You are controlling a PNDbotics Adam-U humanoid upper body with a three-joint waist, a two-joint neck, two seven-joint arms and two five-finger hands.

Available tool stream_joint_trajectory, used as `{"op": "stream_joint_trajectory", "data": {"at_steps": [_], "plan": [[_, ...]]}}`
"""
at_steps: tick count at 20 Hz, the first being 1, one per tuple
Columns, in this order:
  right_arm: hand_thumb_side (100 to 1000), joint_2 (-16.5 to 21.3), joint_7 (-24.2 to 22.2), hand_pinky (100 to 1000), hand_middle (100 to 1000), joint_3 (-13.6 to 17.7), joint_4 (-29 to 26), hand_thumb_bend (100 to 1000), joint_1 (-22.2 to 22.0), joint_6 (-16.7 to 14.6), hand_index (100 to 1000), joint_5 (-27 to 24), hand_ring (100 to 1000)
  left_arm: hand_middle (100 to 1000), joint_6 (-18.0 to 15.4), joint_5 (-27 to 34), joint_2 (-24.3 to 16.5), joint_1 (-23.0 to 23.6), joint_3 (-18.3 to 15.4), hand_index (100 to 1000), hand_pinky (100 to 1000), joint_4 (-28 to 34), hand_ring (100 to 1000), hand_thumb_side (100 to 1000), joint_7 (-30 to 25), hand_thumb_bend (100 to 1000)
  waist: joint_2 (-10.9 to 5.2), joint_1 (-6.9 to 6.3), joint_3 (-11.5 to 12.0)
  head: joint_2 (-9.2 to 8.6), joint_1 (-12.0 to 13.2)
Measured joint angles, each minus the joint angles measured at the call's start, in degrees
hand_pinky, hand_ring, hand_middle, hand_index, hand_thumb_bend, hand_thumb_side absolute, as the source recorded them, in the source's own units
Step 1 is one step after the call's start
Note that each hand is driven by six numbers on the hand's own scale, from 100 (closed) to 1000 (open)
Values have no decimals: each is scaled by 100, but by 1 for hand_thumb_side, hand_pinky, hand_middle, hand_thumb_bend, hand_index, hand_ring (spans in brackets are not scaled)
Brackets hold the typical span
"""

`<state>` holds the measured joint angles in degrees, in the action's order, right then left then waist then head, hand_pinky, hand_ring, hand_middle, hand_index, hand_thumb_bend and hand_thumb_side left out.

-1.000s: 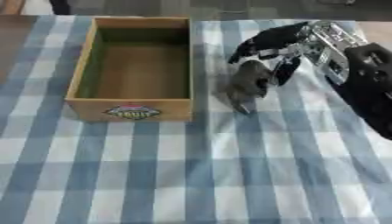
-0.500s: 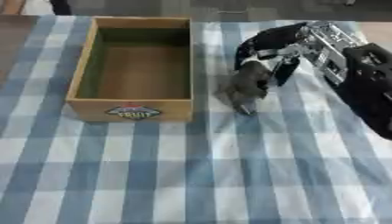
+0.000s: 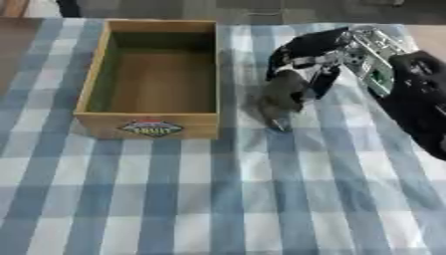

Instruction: Pick up objects on the table and place them in the box.

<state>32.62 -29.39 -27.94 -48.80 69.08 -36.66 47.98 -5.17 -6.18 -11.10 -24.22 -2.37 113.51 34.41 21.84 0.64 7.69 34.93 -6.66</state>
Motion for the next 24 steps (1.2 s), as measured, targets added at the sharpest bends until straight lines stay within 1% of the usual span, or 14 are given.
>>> {"op": "stream_joint_trajectory", "data": {"at_steps": [5, 10, 11, 13, 14, 19, 20, 21, 24], "plan": [[100, -9, -3, 820, 742, 0, 1, 100, 0, 3, 829, -13, 855, 790, 0, 0, 0, 0, 0, 672, 799, 0, 834, 617, 0, 100, 0, 1, 8, 0, -2], [100, -17, -10, 812, 703, 2, 1, 100, 0, 10, 735, -13, 843, 790, 4, 1, 0, 0, 0, 672, 799, 0, 835, 619, -4, 100, 0, 6, 10, -1, -4], [100, -17, -8, 808, 687, 2, 1, 100, 0, 8, 706, -15, 837, 790, 6, 1, 0, 0, 0, 672, 799, 0, 835, 620, -6, 100, 0, 10, 10, -1, -4], [100, -20, 7, 802, 665, 5, 1, 100, 0, -7, 677, -26, 829, 790, 8, 1, 0, 0, 0, 672, 798, 0, 835, 620, -8, 100, 0, 13, 10, -1, -4], [100, -20, 17, 795, 643, 10, 0, 100, 0, -17, 644, -39, 821, 790, 8, 1, 0, 0, 0, 672, 798, 0, 835, 620, -8, 100, 0, 13, 10, -1, -4], [101, -43, 75, 792, 612, 34, -12, 100, -3, -75, 549, -117, 810, 790, 9, 1, 0, 0, 0, 672, 798, 0, 835, 619, -9, 100, 0, 0, 11, -1, -4], [101, -47, 85, 792, 612, 34, -30, 100, -3, -85, 549, -120, 810, 790, 9, 1, 0, 0, 0, 672, 798, 0, 835, 619, -9, 100, 0, -4, 10, -1, -4], [161, -50, 91, 788, 605, 33, -47, 100, -4, -91, 517, -121, 806, 790, 10, 1, 0, 0, 0, 672, 797, 0, 835, 619, -9, 100, 0, -8, 10, -1, -4], [225, -56, 91, 786, 590, 33, -142, 100, -5, -91, 485, -130, 801, 790, 11, 1, 0, 0, 0, 672, 797, 0, 835, 620, -10, 100, 0, -9, 7, -1, -4]]}}
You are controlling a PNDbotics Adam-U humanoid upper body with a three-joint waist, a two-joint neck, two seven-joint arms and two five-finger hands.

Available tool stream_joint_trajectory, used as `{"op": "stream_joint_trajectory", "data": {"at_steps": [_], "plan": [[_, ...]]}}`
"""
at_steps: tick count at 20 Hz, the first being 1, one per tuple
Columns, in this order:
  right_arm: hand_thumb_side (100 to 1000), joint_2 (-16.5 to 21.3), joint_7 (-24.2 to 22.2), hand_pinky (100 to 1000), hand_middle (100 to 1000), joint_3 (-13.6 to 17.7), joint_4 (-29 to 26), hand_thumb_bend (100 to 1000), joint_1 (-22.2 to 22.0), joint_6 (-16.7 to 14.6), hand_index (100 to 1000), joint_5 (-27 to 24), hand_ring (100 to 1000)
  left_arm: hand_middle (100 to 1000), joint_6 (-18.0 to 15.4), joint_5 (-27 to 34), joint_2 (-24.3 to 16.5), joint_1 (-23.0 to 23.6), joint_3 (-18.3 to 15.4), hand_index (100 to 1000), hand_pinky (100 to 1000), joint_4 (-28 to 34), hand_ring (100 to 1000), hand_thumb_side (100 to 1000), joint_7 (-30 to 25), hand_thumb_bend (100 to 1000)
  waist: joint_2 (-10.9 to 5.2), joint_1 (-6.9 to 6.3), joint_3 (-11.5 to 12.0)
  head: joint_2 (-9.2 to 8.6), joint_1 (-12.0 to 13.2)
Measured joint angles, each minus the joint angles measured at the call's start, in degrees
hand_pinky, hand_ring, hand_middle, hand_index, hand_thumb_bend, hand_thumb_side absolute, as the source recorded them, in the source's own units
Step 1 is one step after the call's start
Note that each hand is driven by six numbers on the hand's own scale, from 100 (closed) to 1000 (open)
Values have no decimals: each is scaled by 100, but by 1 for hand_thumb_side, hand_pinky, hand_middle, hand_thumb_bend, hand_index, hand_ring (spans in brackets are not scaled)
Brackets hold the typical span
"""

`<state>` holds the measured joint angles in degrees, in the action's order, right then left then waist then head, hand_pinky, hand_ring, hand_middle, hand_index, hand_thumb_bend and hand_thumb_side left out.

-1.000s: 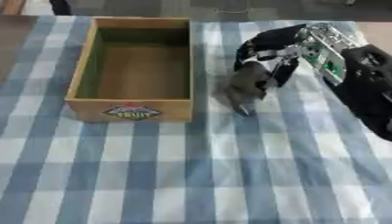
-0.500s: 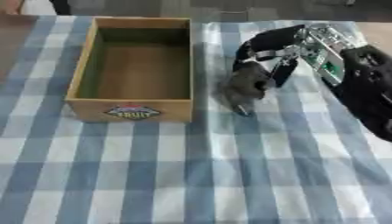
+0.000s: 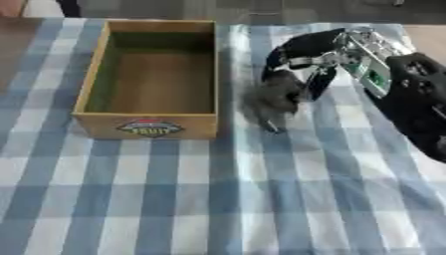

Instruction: Pick up objects on the table and place them in the box.

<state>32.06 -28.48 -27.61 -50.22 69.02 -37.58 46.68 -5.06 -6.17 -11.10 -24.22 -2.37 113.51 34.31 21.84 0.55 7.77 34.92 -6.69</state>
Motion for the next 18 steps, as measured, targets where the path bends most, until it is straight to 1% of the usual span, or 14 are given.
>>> {"op": "stream_joint_trajectory", "data": {"at_steps": [2, 8, 12, 18], "plan": [[221, 0, -4, 784, 563, 0, -55, 100, -1, 4, 448, -26, 796, 790, 0, 1, 0, 0, 0, 672, 797, 0, 834, 621, 0, 100, 0, -3, 0, 0, -2], [220, 1, -97, 788, 553, 1, -264, 100, -1, 97, 415, -107, 793, 790, 1, 1, 0, 0, 0, 673, 796, 0, 834, 621, -1, 100, -27, -9, -1, 0, -33], [219, 5, -204, 786, 527, 2, -431, 100, 2, 204, 362, -197, 787, 790, 1, 1, 0, 0, 0, 673, 796, 0, 834, 622, -1, 100, -35, -9, -8, 0, -47], [216, 59, -339, 782, 504, 36, -715, 100, 13, 339, 311, -319, 780, 790, 0, 2, 0, 0, 0, 673, 794, 0, 834, 621, -2, 100, -69, -10, -32, 0, -47]]}}
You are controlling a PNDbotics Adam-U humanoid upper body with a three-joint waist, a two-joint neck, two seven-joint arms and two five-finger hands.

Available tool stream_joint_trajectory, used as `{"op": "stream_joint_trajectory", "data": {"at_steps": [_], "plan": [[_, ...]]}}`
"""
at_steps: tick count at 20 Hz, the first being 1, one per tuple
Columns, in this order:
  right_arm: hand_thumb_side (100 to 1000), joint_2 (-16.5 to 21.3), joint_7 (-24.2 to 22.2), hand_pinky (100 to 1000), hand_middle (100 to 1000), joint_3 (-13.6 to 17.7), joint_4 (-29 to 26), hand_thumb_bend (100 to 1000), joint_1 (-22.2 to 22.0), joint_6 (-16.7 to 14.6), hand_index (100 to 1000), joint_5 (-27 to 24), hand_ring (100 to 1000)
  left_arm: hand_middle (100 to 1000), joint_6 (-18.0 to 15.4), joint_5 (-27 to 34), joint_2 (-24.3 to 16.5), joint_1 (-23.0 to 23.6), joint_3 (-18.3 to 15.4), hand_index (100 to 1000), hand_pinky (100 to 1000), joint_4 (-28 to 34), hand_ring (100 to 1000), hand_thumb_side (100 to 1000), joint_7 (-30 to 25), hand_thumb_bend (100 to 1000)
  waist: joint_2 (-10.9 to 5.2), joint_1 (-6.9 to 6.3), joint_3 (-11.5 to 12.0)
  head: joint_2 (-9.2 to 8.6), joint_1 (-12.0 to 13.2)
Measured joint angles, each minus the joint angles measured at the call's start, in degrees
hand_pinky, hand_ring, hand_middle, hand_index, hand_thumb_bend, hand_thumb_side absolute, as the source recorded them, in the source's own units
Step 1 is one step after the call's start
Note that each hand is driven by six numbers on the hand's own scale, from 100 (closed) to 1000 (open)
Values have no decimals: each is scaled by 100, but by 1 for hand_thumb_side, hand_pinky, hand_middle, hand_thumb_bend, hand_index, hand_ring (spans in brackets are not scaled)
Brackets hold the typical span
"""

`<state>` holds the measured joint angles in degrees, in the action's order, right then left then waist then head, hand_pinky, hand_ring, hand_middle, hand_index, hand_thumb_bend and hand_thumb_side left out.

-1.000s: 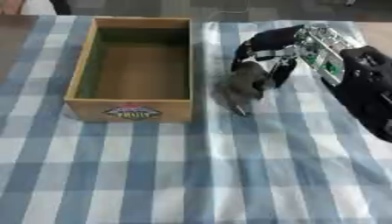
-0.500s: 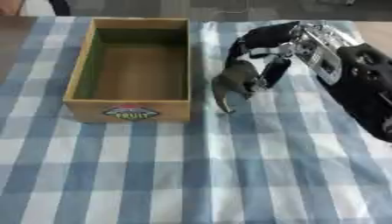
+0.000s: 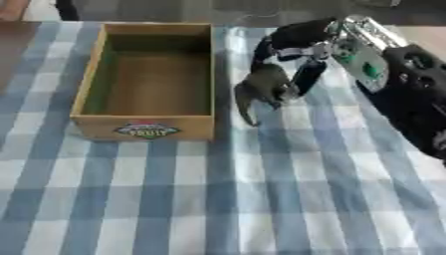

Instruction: Pick up objects on the table and place them in the box.

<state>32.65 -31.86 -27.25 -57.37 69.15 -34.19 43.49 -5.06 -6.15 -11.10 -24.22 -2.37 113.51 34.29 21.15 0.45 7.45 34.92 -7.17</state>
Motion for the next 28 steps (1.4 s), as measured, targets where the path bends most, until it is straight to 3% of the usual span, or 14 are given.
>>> {"op": "stream_joint_trajectory", "data": {"at_steps": [15, 16, 17, 28], "plan": [[205, -63, -352, 749, 433, 247, -458, 100, 283, 502, 280, -157, 762, 789, -5, 2, 5, 4, 0, 674, 790, 0, 834, 620, -10, 100, -98, -35, -35, 8, -5], [244, -85, -361, 747, 432, 257, -458, 100, 313, 563, 279, -158, 762, 789, -6, 3, 6, 4, 1, 674, 790, 0, 834, 622, -11, 100, -104, -36, -34, 8, -7], [205, -117, -370, 745, 431, 271, -458, 100, 344, 626, 282, -158, 761, 789, -8, 3, 6, 4, 1, 674, 790, 0, 834, 620, -13, 100, -106, -36, -34, 8, -9], [202, -673, -366, 704, 411, 428, -281, 100, 739, 1298, 273, 169, 761, 788, -13, 16, 55, 6, 12, 674, 788, 0, 834, 619, -41, 100, -157, -34, 30, 18, -62]]}}
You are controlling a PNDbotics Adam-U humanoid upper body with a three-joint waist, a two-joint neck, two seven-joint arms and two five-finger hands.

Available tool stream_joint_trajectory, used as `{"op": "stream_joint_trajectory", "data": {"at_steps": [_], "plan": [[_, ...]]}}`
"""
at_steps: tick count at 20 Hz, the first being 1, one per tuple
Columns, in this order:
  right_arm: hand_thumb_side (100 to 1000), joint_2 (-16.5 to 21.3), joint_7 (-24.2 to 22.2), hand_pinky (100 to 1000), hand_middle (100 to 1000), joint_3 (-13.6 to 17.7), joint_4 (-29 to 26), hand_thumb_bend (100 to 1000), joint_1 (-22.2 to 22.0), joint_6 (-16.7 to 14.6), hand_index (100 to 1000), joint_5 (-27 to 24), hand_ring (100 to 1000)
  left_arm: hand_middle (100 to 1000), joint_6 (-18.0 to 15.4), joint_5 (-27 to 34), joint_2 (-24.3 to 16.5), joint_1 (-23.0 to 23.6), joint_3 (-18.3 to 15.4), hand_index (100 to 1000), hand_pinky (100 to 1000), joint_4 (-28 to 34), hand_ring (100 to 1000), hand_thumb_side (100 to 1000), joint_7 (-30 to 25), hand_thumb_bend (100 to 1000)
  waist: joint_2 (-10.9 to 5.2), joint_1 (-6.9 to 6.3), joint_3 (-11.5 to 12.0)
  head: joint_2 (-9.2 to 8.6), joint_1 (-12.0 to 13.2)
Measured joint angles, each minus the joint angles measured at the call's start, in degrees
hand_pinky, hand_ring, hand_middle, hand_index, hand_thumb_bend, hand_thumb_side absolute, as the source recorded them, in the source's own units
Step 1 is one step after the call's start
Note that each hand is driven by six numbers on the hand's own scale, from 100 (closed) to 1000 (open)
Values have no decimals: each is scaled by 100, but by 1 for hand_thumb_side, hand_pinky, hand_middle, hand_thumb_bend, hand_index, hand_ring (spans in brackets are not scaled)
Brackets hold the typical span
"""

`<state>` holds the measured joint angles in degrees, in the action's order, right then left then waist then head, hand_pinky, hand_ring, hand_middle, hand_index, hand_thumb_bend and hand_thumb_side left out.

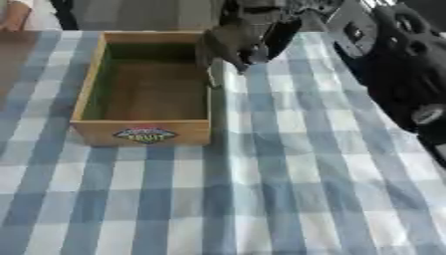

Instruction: Pick up objects on the table and place them in the box.

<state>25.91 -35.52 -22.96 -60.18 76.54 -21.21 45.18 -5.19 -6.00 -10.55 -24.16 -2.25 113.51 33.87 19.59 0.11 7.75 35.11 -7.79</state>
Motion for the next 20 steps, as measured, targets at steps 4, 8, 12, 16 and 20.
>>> {"op": "stream_joint_trajectory", "data": {"at_steps": [4, 8, 12, 16, 20], "plan": [[200, -247, 121, 649, 393, 62, 159, 100, 107, 304, 258, 240, 743, 789, -3, 23, 3, 0, 25, 674, 788, 0, 835, 619, -23, 100, 0, 17, 36, 0, -29], [199, -493, 296, 645, 380, 80, 299, 100, 181, 564, 253, 500, 738, 788, -10, 41, 5, -3, 29, 674, 787, 0, 835, 619, -36, 100, 0, 21, 86, 0, -51], [198, -694, 478, 636, 373, 142, 416, 100, 244, 780, 248, 729, 733, 788, -11, 47, 21, -8, 57, 674, 787, 0, 835, 619, -52, 100, 0, 35, 121, -2, -64], [197, -880, 741, 618, 356, 235, 556, 100, 262, 1094, 245, 936, 724, 788, -20, 53, 50, -19, 60, 673, 787, 0, 836, 619, -69, 100, 1, 36, 166, -24, -82], [198, -1130, 1047, 610, 351, 280, 730, 100, 263, 1485, 244, 1213, 720, 788, -20, 79, 52, -60, 69, 673, 787, 0, 836, 619, -81, 100, 17, 48, 214, -53, -114]]}}
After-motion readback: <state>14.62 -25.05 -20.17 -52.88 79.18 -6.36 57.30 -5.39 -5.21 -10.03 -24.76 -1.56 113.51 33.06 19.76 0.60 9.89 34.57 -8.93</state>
